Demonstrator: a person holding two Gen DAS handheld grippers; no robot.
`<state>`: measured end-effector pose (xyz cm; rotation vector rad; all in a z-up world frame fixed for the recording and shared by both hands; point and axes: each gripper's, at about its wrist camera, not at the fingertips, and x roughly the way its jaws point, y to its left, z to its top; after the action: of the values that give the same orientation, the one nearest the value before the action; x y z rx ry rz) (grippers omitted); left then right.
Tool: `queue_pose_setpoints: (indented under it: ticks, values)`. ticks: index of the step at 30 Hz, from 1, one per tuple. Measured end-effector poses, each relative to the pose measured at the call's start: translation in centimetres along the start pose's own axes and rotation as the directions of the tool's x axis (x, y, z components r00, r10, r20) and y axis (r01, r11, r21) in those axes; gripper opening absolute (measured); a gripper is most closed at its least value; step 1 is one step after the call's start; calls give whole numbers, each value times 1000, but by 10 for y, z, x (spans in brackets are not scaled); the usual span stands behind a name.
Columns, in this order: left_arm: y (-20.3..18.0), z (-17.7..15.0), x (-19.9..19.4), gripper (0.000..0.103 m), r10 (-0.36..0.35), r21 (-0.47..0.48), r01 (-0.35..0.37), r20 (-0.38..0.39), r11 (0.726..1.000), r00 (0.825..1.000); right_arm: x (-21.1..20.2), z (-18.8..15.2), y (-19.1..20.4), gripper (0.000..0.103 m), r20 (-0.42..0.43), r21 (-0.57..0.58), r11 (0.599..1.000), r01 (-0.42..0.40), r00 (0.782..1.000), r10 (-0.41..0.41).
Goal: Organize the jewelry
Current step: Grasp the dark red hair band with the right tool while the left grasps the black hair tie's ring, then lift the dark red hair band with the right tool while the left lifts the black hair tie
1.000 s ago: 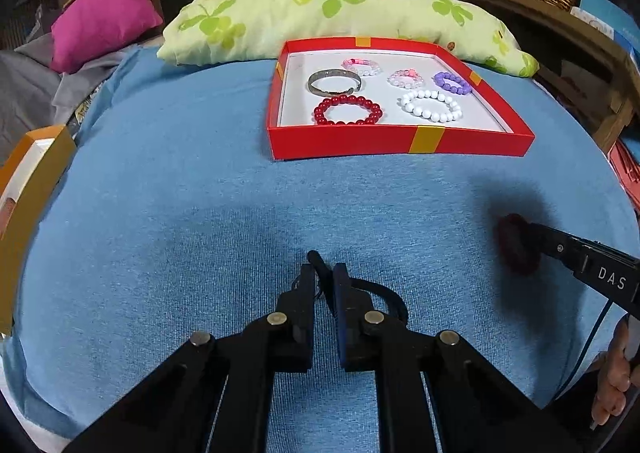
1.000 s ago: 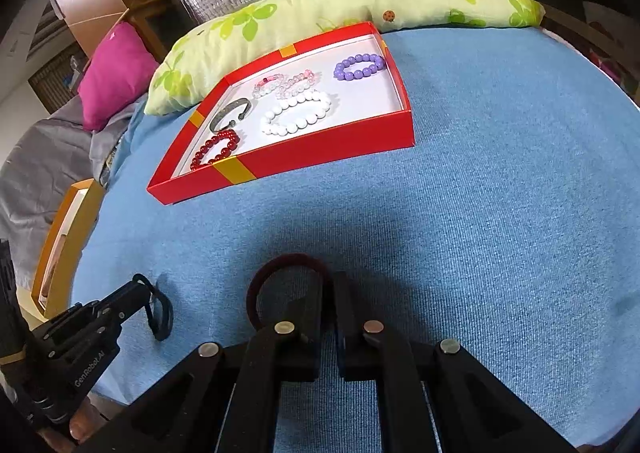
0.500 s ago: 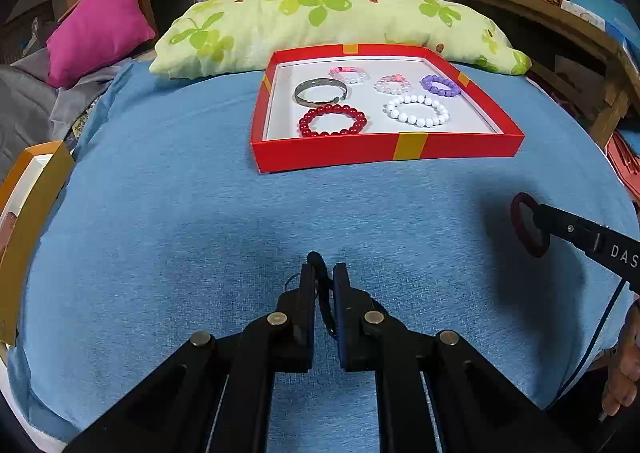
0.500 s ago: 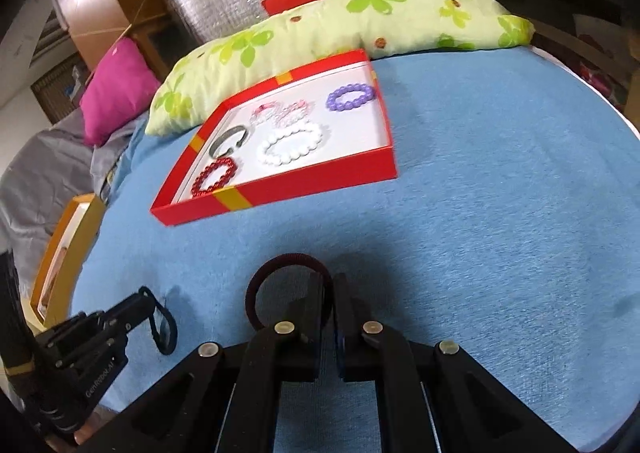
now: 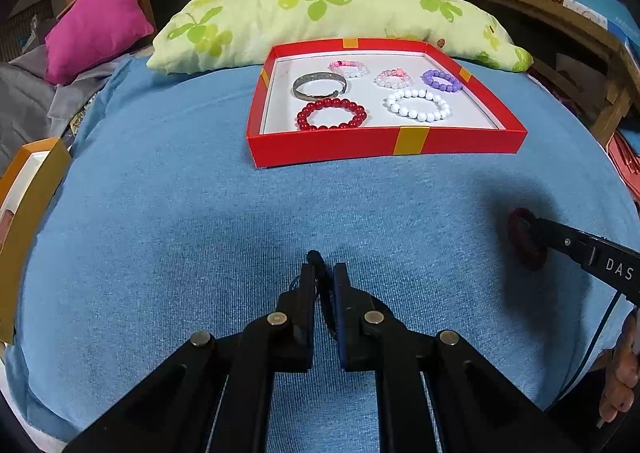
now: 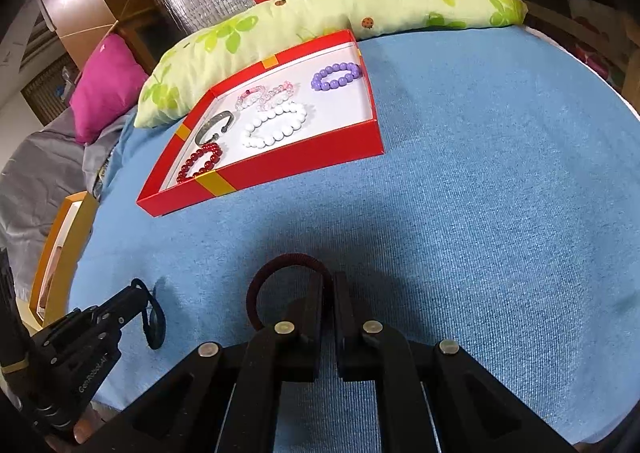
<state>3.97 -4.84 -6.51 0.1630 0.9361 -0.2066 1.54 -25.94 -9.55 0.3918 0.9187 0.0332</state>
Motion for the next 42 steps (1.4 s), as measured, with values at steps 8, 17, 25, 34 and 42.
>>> queue_pose_setpoints:
  ticks: [8, 17, 25, 34, 42]
  values:
    - [0, 0, 2, 18, -4, -6, 4, -19, 1000, 1000, 0, 0, -1, 6, -1, 2, 1000, 0, 1000, 0]
    - [0, 1, 2, 20, -8, -13, 7, -23, 1000, 1000, -3, -1, 2, 6, 10, -11, 1000, 4, 1000, -4]
    - [-1, 1, 1, 25, -8, -15, 7, -21, 1000, 1000, -10, 2, 7, 6, 48, -27, 1000, -10, 999, 12]
    - [-1, 1, 1, 27, -8, -16, 7, -24, 1000, 1000, -6, 1, 7, 9, 16, -17, 1000, -18, 1000, 18]
    - [9, 2, -7, 58, -73, -44, 73, -4, 996, 997, -1, 1, 4, 12, -25, 3, 1000, -27, 999, 27]
